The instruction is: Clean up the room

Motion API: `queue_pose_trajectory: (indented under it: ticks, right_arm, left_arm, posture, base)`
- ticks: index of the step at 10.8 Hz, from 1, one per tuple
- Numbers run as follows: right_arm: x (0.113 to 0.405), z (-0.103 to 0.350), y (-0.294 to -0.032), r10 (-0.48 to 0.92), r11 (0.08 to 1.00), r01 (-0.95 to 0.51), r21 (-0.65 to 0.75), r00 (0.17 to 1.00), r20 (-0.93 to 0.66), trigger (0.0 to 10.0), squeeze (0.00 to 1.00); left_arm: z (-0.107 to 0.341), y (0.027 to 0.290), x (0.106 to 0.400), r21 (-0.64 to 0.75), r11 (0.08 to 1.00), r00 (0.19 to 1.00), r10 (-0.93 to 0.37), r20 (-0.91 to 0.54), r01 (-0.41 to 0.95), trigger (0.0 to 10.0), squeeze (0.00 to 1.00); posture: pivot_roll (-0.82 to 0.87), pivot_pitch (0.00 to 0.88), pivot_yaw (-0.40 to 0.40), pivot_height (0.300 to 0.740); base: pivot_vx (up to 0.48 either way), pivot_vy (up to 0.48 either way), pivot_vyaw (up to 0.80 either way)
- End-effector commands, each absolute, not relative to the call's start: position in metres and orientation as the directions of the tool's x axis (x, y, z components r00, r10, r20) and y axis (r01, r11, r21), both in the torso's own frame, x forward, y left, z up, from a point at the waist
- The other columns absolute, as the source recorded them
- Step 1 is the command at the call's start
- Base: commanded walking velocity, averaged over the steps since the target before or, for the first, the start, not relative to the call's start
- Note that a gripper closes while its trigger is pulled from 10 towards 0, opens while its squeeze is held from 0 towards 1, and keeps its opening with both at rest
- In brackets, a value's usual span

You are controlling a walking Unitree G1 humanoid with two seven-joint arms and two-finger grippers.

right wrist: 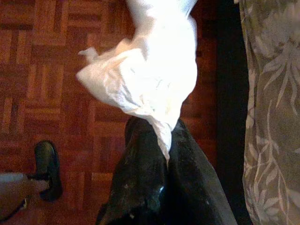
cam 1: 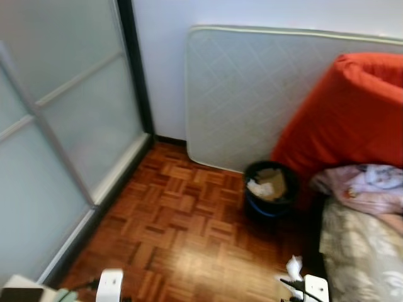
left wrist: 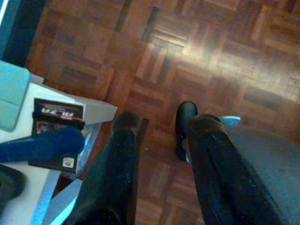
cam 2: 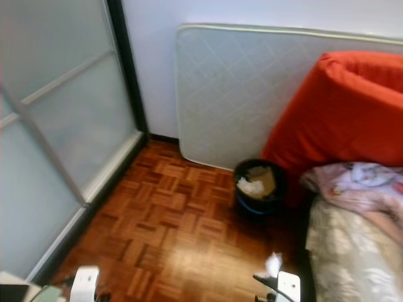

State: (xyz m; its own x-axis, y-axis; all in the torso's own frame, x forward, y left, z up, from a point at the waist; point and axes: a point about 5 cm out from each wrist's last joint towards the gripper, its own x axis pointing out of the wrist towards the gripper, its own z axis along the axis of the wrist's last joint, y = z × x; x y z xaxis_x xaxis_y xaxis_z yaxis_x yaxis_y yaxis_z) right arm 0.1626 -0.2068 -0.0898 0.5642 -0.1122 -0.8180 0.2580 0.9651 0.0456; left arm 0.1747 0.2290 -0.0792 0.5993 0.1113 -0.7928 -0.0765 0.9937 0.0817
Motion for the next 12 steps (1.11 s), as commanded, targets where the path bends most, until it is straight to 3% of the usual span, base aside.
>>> queue_pose_trajectory:
  ticks: [1, 10, 12]
  right_arm:
    - [0.168, -0.088, -0.204, -0.106, 0.963, 0.263, 0.061, 0.578, -0.809, 10.0, 0.00]
    - [0.173, -0.086, -0.203, -0.102, 0.961, 0.266, 0.071, 0.583, -0.806, 10.0, 0.00]
    - [0.174, -0.086, -0.203, -0.099, 0.964, 0.256, 0.066, 0.583, -0.806, 10.0, 0.00]
  left_arm:
    - [-0.078, 0.235, 0.174, 0.096, 0.992, 0.599, 0.123, -0.791, -0.078, 10.0, 0.00]
    - [-0.075, 0.236, 0.180, 0.090, 0.991, 0.602, 0.130, -0.788, -0.097, 10.0, 0.00]
    - [-0.070, 0.229, 0.194, 0.081, 0.993, 0.626, 0.120, -0.771, -0.092, 10.0, 0.00]
  posture:
    - [0.17, 0.000, -0.036, 0.740]
    - [0.16, 0.001, -0.038, 0.740]
    - [0.16, 0.005, -0.040, 0.740]
  base:
    - [0.304, 0.000, 0.00]
    - [0.281, 0.000, 0.00]
    - [0.351, 0.000, 0.00]
